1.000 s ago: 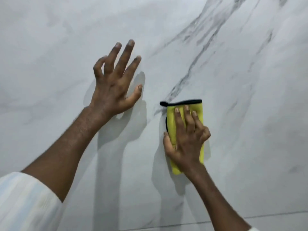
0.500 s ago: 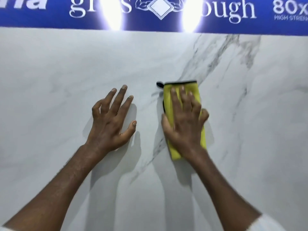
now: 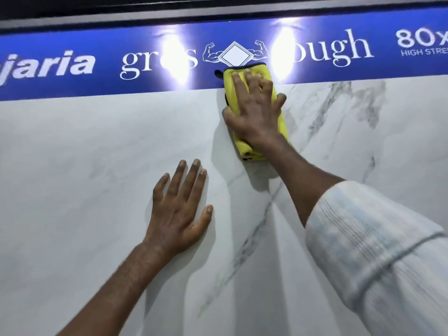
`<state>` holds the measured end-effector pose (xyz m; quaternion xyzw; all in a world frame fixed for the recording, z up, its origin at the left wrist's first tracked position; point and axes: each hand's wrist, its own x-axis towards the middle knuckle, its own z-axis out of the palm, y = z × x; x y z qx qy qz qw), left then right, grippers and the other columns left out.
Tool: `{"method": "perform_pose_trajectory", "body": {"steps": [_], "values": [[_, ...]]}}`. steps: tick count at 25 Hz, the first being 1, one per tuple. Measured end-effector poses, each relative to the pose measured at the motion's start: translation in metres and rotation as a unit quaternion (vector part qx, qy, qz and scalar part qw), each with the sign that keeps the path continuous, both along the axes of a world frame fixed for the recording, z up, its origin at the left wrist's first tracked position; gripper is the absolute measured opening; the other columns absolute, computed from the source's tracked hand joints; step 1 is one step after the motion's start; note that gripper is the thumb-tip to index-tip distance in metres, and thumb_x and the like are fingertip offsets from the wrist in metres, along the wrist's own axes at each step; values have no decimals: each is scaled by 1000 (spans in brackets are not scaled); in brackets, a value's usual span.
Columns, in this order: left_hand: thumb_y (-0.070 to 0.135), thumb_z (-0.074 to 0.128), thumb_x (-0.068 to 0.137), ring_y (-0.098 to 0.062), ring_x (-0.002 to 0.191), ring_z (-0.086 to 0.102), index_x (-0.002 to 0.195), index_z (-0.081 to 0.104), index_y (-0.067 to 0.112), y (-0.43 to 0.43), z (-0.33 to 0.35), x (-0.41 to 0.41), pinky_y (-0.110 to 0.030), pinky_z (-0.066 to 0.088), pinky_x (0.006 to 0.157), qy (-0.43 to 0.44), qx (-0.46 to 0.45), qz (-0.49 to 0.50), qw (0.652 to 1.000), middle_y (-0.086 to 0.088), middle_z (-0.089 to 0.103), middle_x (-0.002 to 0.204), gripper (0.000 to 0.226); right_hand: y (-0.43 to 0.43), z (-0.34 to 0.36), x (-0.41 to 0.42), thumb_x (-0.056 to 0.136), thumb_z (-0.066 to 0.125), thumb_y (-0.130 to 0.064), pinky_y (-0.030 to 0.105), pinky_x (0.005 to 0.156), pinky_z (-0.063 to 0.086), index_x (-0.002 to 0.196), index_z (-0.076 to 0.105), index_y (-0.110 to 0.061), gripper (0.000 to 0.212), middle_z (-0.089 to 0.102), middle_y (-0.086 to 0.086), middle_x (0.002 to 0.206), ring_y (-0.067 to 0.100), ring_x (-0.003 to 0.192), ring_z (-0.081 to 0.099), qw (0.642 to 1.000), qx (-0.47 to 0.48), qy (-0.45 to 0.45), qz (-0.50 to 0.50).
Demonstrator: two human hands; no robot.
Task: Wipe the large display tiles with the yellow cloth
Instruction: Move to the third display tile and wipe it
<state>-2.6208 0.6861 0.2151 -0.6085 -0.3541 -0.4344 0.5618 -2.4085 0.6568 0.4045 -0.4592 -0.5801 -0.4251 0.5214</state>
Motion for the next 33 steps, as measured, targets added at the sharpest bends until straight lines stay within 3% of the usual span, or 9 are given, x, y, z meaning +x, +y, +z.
{"method": "perform_pose_trajectory", "body": {"steps": [4, 9, 12, 15, 18, 22, 28, 30, 33], "values": [[50, 43, 100, -26, 161, 21, 162, 39, 13, -16, 6, -24, -57, 27, 120, 68, -12, -11, 998, -8, 21, 174, 73, 5, -48, -1, 90, 41, -54, 60, 107, 30, 163, 28, -28, 78, 23, 1, 171, 24, 151, 20, 998, 40, -39, 11], [47, 39, 102, -31, 159, 25, 161, 40, 13, -16, 7, -99, -58, 21, 117, 0, 14, -4, 1000, -10, 19, 175, 68, 7, -204, -17, 87, 49, -52, 53, 98, 33, 160, 38, -28, 77, 31, 0, 168, 27, 150, 33, 995, 76, -62, 2], [47, 29, 107, -32, 160, 25, 163, 36, 10, 0, -2, -106, -59, 28, 117, 45, 15, 24, 999, -9, 24, 173, 67, 7, -124, -37, 86, 43, -56, 54, 97, 32, 160, 36, -30, 80, 32, 0, 167, 24, 143, 28, 997, 65, -45, -3], [46, 33, 106, -31, 160, 24, 162, 36, 11, 7, -1, -110, -56, 29, 119, 39, 20, 4, 999, -9, 26, 173, 67, 4, -13, -68, 83, 38, -59, 56, 104, 31, 162, 30, -31, 84, 27, -1, 167, 27, 144, 26, 999, 25, -46, -7], [47, 36, 104, -32, 160, 22, 162, 37, 11, 8, -2, -108, -55, 27, 120, 42, 27, -18, 999, -9, 26, 172, 68, 4, 19, -92, 82, 36, -58, 58, 107, 28, 161, 29, -29, 84, 27, 0, 167, 30, 145, 27, 999, 15, -29, -16], [47, 37, 104, -32, 161, 21, 162, 38, 11, 11, -1, -107, -56, 25, 121, 39, 18, -44, 998, -9, 26, 173, 68, 7, -60, -106, 91, 44, -57, 51, 101, 31, 163, 30, -30, 78, 27, -3, 169, 25, 145, 28, 995, 76, -58, -39], [49, 39, 101, -37, 160, 21, 161, 37, 7, 6, -3, -107, -56, 19, 124, 45, -20, -52, 997, -15, 25, 172, 73, -2, -289, -117, 92, 57, -49, 56, 105, 34, 158, 42, -24, 73, 34, 0, 167, 25, 150, 33, 997, 69, 9, -41], [49, 43, 100, -39, 159, 21, 160, 38, 6, 0, -37, -114, -59, 20, 125, 77, -48, -75, 993, -16, 26, 171, 74, -7, -297, -119, 90, 58, -49, 57, 105, 35, 158, 43, -22, 74, 36, 2, 166, 27, 149, 34, 999, 32, 11, -40], [48, 50, 97, -35, 160, 21, 160, 39, 6, -3, -118, -134, -62, 23, 124, 148, -64, -79, 984, -14, 26, 172, 77, -6, -247, -121, 90, 57, -50, 57, 105, 35, 159, 41, -23, 76, 37, 2, 165, 24, 147, 30, 999, 33, 14, -36]]}}
